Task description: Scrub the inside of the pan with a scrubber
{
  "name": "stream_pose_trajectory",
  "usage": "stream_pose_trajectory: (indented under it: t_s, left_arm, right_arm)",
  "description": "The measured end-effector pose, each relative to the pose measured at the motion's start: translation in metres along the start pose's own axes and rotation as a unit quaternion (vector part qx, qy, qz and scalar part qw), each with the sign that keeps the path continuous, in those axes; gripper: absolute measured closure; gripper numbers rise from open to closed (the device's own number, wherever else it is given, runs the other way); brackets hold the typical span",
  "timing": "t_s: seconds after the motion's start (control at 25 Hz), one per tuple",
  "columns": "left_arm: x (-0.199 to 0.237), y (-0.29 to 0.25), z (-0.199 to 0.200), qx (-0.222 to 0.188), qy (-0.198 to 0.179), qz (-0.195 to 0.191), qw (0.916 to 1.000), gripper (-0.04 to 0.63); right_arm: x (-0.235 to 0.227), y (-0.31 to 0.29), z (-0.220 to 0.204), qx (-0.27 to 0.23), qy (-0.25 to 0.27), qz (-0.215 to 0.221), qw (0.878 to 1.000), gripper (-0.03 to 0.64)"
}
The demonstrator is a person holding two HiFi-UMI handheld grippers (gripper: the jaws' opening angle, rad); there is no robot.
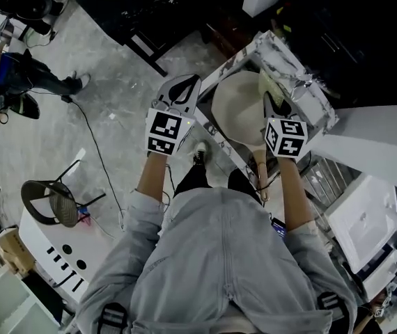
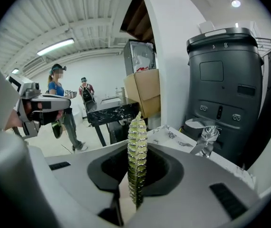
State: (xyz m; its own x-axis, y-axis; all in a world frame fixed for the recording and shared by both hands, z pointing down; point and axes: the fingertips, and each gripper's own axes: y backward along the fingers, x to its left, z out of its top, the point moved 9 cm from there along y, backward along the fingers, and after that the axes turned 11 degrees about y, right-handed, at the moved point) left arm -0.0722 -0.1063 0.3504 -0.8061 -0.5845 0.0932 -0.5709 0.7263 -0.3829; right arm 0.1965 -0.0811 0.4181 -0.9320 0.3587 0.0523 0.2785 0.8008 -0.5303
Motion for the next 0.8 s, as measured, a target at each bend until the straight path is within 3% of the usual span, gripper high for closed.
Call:
stream_pose_trajectory:
  t_s: [0.6, 0.8]
  left_arm:
    - [0.013, -0.025, -0.034, 0.035, 0.022, 0.023, 0.9989, 0.572]
    - [0.020, -0.029, -0.047, 0.046, 0.031, 0.024, 0.9982, 0.572]
  right_arm:
    - [-0.018, -0.088, -0.053, 0.086, -0.005, 0.007, 0.996, 0.531]
    - [-0.019, -0.112, -0.070, 0.111, 0.006, -0.011, 0.994, 0.531]
